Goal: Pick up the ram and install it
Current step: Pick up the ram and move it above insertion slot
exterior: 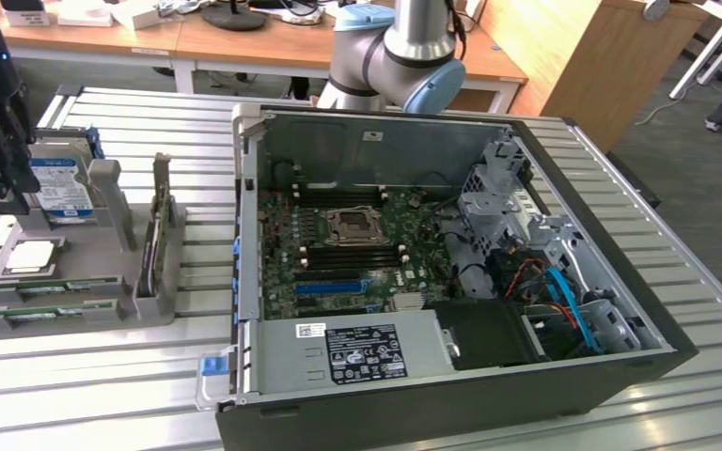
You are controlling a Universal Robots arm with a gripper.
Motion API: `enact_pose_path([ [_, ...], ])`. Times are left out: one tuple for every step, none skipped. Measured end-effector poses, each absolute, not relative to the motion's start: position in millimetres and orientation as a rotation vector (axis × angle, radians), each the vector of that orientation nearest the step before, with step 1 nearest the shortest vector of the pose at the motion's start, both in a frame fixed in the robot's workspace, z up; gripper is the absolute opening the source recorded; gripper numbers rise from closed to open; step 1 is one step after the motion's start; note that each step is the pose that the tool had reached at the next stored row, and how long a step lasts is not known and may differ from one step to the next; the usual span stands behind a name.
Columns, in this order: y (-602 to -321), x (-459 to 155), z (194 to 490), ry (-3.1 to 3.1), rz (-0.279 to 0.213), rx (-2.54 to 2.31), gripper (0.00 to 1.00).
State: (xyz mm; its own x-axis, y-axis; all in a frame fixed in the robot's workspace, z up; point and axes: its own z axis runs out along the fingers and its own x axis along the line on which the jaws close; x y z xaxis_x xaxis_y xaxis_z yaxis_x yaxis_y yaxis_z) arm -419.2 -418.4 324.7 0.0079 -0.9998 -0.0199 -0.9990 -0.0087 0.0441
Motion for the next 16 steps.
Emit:
enact_pose_path([
  [-418.4, -419.2, 323.6, -2.199, -0.071, 2.218, 0.37],
  [-418.4, -419.2, 322.4, -2.200, -0.071, 2.218, 0.37],
  [-418.4, -419.2, 321.3, -2.199, -0.071, 2.218, 0.37],
  [-418.4, -419.2, 320.2, -2.199, -0.071, 2.218, 0.37],
  [-418.4, -419.2, 316.2, -2.199, -0.071, 2.218, 0.37],
  [-418.4, -419.2, 311.4, -2.199, -0.071, 2.218, 0.37],
  [-418.4, -419.2, 307.2, -2.199, -0.071, 2.218, 0.37],
  [-418.4, -419.2, 304.6, -2.199, -0.071, 2.218, 0.37],
  [-418.4, -419.2, 303.7, -2.199, -0.071, 2.218, 0.37],
  [-418.4, -419.2, 302.7, -2.199, -0.071, 2.218, 0.37],
  [-418.4, -419.2, 301.7, -2.199, -0.071, 2.218, 0.37],
  [-418.4, -419.2, 300.8, -2.199, -0.071, 2.218, 0.37],
  [-418.4, -419.2, 299.9, -2.199, -0.071, 2.218, 0.37],
  [-418.4, -419.2, 298.4, -2.199, -0.071, 2.218, 0.37],
  [-418.4, -419.2, 297.6, -2.199, -0.071, 2.218, 0.37],
  [-418.4, -419.2, 296.8, -2.199, -0.071, 2.218, 0.37],
])
